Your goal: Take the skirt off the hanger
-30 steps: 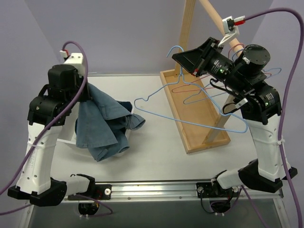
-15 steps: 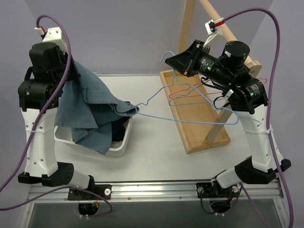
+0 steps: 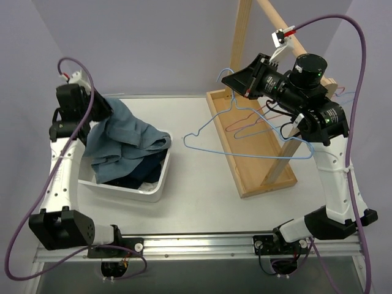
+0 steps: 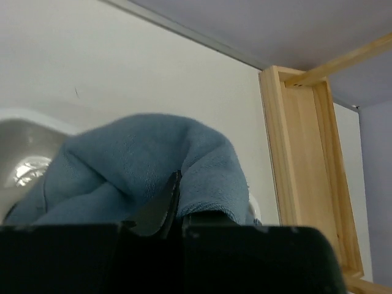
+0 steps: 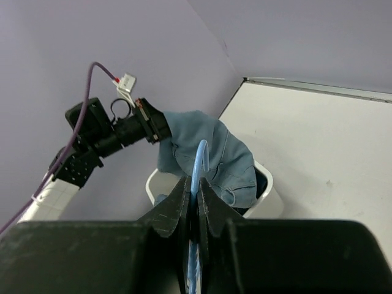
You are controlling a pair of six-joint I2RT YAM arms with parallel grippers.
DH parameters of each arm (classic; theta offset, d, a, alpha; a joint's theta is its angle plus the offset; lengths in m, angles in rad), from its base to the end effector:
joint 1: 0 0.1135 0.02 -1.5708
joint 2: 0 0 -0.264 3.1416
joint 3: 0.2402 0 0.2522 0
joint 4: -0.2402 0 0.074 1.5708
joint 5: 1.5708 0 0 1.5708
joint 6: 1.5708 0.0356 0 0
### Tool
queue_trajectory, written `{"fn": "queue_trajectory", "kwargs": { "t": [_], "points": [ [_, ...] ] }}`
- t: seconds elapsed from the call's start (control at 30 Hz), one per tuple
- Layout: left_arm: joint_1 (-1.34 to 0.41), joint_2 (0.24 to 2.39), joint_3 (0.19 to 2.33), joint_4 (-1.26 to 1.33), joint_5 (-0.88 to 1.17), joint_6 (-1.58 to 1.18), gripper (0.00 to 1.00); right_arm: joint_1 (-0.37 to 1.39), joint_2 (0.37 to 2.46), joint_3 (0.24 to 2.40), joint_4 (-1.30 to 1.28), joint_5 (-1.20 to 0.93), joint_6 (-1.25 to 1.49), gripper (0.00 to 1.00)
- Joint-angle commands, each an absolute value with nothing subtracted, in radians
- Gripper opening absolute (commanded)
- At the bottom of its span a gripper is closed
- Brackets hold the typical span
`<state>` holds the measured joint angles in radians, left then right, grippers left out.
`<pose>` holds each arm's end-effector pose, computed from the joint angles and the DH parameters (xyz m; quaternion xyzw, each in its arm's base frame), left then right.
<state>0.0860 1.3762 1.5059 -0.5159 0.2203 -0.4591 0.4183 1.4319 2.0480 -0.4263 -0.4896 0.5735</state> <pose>0.3044 0.0184 0.4227 -0.1629 0.8107 -0.1925 0.5283 0.2237 0.1178 0.5854 -0.1384 0.6306 0.4917 0.5844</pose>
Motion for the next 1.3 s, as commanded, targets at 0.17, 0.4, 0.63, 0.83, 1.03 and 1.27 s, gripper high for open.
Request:
{"fn": "queue_trajectory", "kwargs": {
  "t": [0.17, 0.4, 0.63, 0.83, 1.03, 1.27],
  "points": [
    [0.072, 1.100, 1.143, -0.527, 0.224, -0.604, 0.02, 0.411, 1.394, 2.029, -0.380, -0.526, 0.565, 0.00],
    [0.023, 1.178, 1.020, -0.571, 0.181, -0.632, 0.02, 0.410, 1.388, 2.006, -0.380, -0.515, 0.572, 0.00],
    [0.011, 1.364, 0.875, -0.425, 0.239, -0.756, 0.02, 0.413, 1.385, 1.990, -0.439, -0.471, 0.580, 0.00],
    [-0.026, 1.381, 0.834, -0.446, 0.215, -0.730, 0.31, 0.423, 1.416, 1.993, -0.518, -0.424, 0.568, 0.00],
    [-0.037, 1.327, 0.888, -0.551, 0.219, -0.762, 0.77, 0.425, 1.433, 1.990, -0.534, -0.410, 0.538, 0.00],
    [-0.060, 1.125, 0.923, -0.630, 0.164, -0.877, 0.94, 0.425, 1.497, 2.025, -0.518, -0.440, 0.529, 0.00]
  ]
}}
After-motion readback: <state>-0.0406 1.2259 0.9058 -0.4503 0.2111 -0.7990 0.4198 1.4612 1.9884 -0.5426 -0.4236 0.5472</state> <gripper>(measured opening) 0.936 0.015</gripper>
